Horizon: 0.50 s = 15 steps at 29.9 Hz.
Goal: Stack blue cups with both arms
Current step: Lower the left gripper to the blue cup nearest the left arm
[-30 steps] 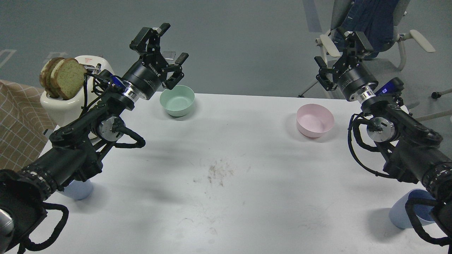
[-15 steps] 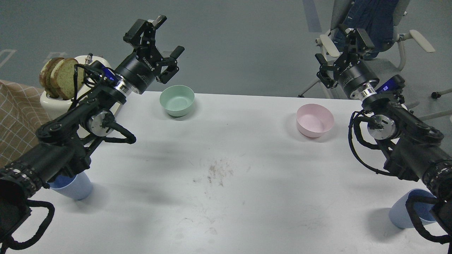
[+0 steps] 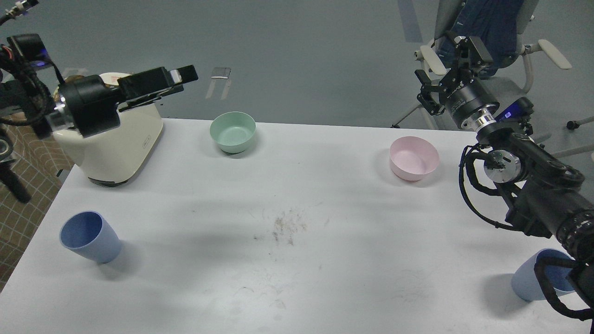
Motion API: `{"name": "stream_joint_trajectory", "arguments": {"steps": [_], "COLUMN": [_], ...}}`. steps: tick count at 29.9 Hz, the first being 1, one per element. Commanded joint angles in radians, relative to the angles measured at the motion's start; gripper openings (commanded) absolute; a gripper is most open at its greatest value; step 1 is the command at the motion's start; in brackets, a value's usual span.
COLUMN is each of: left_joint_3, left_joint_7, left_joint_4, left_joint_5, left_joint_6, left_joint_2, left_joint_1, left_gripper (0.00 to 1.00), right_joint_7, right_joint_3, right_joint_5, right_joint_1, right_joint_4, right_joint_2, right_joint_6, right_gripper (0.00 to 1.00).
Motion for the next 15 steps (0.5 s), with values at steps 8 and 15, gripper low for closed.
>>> {"name": "stream_joint_trajectory", "arguments": {"steps": [8,15], "left_joint_3": [0.33,0.495], "left_joint_7": [0.0,0.0], "left_joint_4": [-0.013,0.047], "left_joint_5": [0.25,0.223], "left_joint_6": [0.414,0.495], "left_joint_2": [0.291,0.289], "left_joint_1": [0.148,0.149], "left_gripper": [0.97,0.95], "right_joint_7": [0.0,0.0], "right_joint_3": [-0.001,-0.005], "right_joint_5": [-0.001,-0.003], "right_joint_1": [-0.004,-0.005], "right_joint_4": [0.005,0.007], "right_joint_2": [-0.002,0.005], "right_joint_6": [0.0,0.0], "right_gripper": [1.0,1.0]}}
